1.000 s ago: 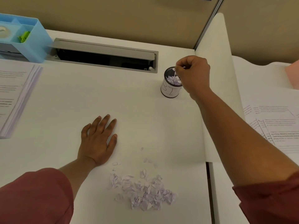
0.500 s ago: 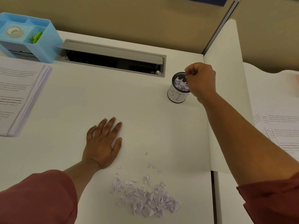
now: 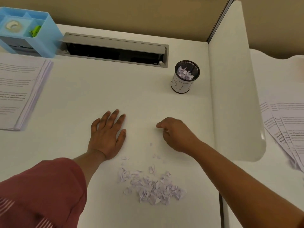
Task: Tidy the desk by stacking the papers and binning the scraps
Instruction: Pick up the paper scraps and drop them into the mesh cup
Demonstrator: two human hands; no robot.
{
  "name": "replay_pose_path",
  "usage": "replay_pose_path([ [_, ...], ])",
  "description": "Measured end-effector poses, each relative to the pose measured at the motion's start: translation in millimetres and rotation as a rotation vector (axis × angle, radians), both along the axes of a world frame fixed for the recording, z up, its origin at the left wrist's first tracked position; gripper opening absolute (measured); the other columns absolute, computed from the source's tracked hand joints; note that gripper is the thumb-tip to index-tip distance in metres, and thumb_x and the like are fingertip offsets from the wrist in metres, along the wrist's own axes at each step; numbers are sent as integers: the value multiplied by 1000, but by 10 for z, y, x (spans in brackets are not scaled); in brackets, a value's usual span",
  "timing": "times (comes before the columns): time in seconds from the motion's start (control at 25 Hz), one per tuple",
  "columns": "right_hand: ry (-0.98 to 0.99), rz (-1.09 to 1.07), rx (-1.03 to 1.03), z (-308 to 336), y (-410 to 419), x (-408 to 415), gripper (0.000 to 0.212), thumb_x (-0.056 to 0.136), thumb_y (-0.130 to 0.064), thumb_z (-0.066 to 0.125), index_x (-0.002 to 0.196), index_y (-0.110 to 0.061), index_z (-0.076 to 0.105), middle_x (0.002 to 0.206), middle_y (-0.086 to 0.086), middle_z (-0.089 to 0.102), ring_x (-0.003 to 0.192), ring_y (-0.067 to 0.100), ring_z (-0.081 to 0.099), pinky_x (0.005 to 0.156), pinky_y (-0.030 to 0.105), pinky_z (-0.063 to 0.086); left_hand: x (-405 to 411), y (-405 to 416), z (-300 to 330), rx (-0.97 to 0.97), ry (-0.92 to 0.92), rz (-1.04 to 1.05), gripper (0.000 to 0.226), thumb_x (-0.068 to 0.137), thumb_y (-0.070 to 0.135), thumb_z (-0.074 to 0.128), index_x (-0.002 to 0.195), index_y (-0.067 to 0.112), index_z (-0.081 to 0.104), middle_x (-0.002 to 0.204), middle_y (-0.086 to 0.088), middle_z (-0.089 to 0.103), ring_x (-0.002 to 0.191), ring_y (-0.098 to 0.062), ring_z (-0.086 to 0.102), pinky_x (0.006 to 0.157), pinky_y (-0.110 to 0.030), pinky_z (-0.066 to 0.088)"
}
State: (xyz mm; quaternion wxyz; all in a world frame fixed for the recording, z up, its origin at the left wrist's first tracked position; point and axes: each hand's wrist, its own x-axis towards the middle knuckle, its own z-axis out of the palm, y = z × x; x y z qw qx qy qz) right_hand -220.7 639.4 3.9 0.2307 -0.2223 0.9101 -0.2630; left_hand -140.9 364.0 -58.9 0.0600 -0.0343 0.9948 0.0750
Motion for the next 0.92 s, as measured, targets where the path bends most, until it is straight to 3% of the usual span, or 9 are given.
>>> replay_pose_path([
  [0.08, -5, 141, 52, -106, -10, 224, 52, 94, 1, 44, 142, -13, 55, 143, 4, 52, 129, 26, 49, 109, 36, 41, -2, 4, -3, 0, 3, -2, 62, 100, 54, 21, 160, 35, 22, 169, 6, 16, 155, -20, 12, 121, -45, 10],
  [0.16, 33, 232, 56, -106, -38, 411, 53, 95, 2, 42, 146, -11, 49, 146, 3, 46, 127, 25, 42, 105, 36, 42, -3, 7, -4, -3, 15, -3, 62, 100, 53, 21, 159, 34, 24, 168, 5, 18, 155, -21, 14, 121, -45, 11],
  [0.36, 142, 449, 120, -107, 60, 772, 46, 90, 4, 49, 133, -8, 60, 130, 4, 54, 112, 26, 49, 80, 42, 55, 2, 14, -2, -5, 28, -4, 63, 99, 53, 21, 159, 33, 27, 168, 4, 20, 155, -22, 16, 120, -46, 12],
  [0.48, 55, 385, 108, -31, 207, 773, 45, 91, 2, 49, 130, -12, 65, 127, 0, 58, 111, 23, 54, 85, 38, 53, 0, 12, -9, -2, 31, -1, 63, 99, 54, 20, 159, 34, 27, 168, 4, 20, 155, -22, 15, 120, -46, 12],
  [0.6, -29, 188, 77, 41, 337, 755, 47, 92, -10, 61, 139, -16, 57, 132, -3, 53, 113, 18, 55, 94, 34, 50, 4, 10, -8, 2, 31, -3, 63, 99, 54, 20, 159, 34, 27, 168, 4, 20, 155, -21, 15, 120, -46, 12],
  [0.68, -30, 153, 182, 29, 356, 766, 46, 91, -18, 69, 136, -16, 55, 125, 1, 53, 108, 22, 57, 91, 39, 52, 4, 11, -2, 6, 35, -1, 64, 99, 54, 19, 159, 33, 27, 168, 4, 20, 155, -21, 15, 120, -46, 12],
  [0.84, -1, 89, 169, -91, 163, 965, 13, 94, -6, 59, 103, -10, 66, 97, 4, 58, 85, 28, 61, 73, 40, 53, 6, 13, 2, 12, 32, 0, 64, 99, 54, 19, 159, 34, 26, 168, 5, 19, 155, -21, 14, 121, -46, 11],
  [0.92, 39, 61, 127, -136, 49, 1068, 18, 90, 0, 54, 99, -6, 68, 95, 6, 59, 81, 28, 59, 70, 42, 55, 8, 12, 2, 13, 31, 2, 63, 99, 54, 20, 159, 34, 25, 168, 5, 18, 155, -20, 13, 121, -45, 11],
])
